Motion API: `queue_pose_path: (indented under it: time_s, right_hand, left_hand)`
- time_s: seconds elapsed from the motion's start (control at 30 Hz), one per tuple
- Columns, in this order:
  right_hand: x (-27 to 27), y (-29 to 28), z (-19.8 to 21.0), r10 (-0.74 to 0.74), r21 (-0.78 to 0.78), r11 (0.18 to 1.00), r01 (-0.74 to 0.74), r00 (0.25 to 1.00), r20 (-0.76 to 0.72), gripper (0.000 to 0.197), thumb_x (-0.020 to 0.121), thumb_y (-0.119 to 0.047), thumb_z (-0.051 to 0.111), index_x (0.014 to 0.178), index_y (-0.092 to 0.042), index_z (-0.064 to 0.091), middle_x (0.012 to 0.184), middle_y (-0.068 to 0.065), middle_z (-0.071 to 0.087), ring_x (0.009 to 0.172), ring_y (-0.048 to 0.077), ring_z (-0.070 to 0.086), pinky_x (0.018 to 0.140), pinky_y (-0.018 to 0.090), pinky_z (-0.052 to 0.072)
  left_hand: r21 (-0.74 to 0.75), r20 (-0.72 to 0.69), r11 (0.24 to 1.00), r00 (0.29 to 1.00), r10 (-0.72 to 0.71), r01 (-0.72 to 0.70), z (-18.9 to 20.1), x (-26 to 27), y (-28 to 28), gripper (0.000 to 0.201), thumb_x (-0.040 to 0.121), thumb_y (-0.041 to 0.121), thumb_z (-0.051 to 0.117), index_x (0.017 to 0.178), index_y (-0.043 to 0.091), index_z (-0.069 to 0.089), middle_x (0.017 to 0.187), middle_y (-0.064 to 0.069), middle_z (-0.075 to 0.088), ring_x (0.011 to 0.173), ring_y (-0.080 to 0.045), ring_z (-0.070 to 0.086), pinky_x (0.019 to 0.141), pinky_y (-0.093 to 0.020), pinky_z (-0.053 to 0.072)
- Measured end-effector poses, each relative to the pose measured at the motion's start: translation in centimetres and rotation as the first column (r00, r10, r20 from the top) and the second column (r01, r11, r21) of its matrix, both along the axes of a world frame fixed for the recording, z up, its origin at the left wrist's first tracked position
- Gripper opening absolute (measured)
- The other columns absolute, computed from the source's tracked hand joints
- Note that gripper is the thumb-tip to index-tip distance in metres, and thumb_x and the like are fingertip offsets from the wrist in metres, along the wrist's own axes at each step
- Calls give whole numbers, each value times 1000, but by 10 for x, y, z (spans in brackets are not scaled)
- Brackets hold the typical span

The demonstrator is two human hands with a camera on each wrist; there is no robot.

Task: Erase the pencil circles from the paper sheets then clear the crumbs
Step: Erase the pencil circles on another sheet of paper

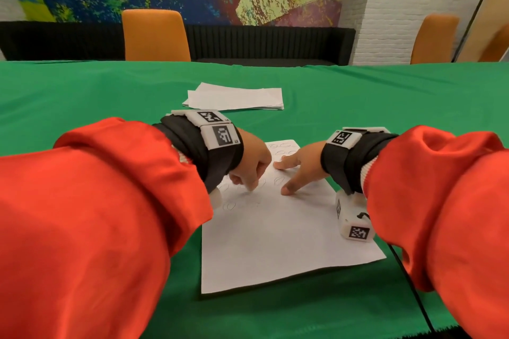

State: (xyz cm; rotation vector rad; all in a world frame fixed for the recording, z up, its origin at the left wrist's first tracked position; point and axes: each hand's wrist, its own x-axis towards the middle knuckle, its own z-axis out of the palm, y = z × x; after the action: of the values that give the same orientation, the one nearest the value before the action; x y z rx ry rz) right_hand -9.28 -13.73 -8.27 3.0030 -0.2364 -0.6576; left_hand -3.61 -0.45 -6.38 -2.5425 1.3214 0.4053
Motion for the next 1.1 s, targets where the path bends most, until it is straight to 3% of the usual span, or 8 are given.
queue_pose_path:
  time_s: [0.07, 0.33, 0.43, 0.63, 0.83, 0.93, 1.0, 1.1]
  right_hand:
    - [0, 1, 0, -5, 2, 1000, 5, 1000, 5, 77, 84, -58, 55, 148, -35, 19, 155, -6, 22, 141, 17, 23, 112, 29, 18]
    - [0, 1, 1, 3, -13, 1000, -3, 1000, -3, 77, 84, -58, 53, 148, -36, 17, 156, -7, 18, 142, 17, 21, 112, 29, 17]
    - [0, 2, 1, 12, -20, 1000, -12, 1000, -3, 77, 85, -58, 52, 148, -36, 16, 156, -7, 17, 142, 17, 20, 112, 29, 16]
    - [-2, 2, 2, 13, -31, 999, -13, 1000, -5, 76, 85, -59, 52, 148, -35, 16, 156, -7, 18, 142, 17, 21, 112, 29, 16]
    - [0, 2, 2, 18, -30, 999, -18, 1000, -4, 77, 85, -59, 52, 148, -35, 16, 156, -7, 18, 142, 18, 21, 112, 30, 17]
    - [0, 2, 2, 13, -26, 1000, -13, 1000, -5, 77, 85, -59, 52, 148, -35, 17, 156, -5, 20, 141, 18, 22, 112, 30, 18]
    - [0, 2, 2, 10, -21, 1000, -10, 1000, -1, 77, 85, -59, 53, 148, -34, 18, 155, -5, 21, 141, 18, 23, 111, 30, 18]
    - [0, 1, 1, 13, -24, 1000, -13, 1000, 0, 77, 84, -59, 53, 148, -35, 18, 155, -5, 22, 141, 19, 23, 112, 31, 19]
  left_hand:
    - [-47, 17, 999, 1000, -1, 2, -1, -1, -3, 18, 88, 23, 65, 75, 22, 52, 65, 7, 59, 54, -3, 53, 51, -14, 40]
    - [84, -59, 996, 998, 26, -21, -5, -4, 1, 20, 85, 16, 67, 71, 20, 53, 63, 6, 59, 48, -2, 53, 44, -10, 41]
    - [106, -73, 994, 997, 26, -18, -2, -5, 2, 21, 85, 16, 68, 71, 20, 52, 62, 5, 58, 49, -3, 53, 48, -13, 42]
    - [14, 41, 1000, 999, 12, -13, -4, -12, -3, 6, 87, 17, 61, 92, 14, 64, 63, 4, 58, 49, -3, 49, 33, -6, 33]
    - [158, -66, 987, 997, 45, -34, -2, -9, 0, 22, 83, 14, 69, 69, 18, 53, 44, 8, 56, 32, 2, 49, 39, -6, 39]
    - [121, -7, 992, 1000, 25, -24, 1, -12, -3, 7, 86, 18, 65, 82, 15, 61, 58, 5, 58, 41, -1, 50, 36, -6, 35]
    - [94, 81, 996, 997, -8, 1, 0, -16, -6, 14, 89, 20, 61, 99, 11, 66, 61, 4, 56, 42, -1, 48, 31, -6, 30]
    - [152, 100, 988, 995, -28, 12, -2, -21, -9, 22, 90, 19, 58, 106, 8, 68, 57, 4, 53, 39, -1, 46, 29, -6, 27]
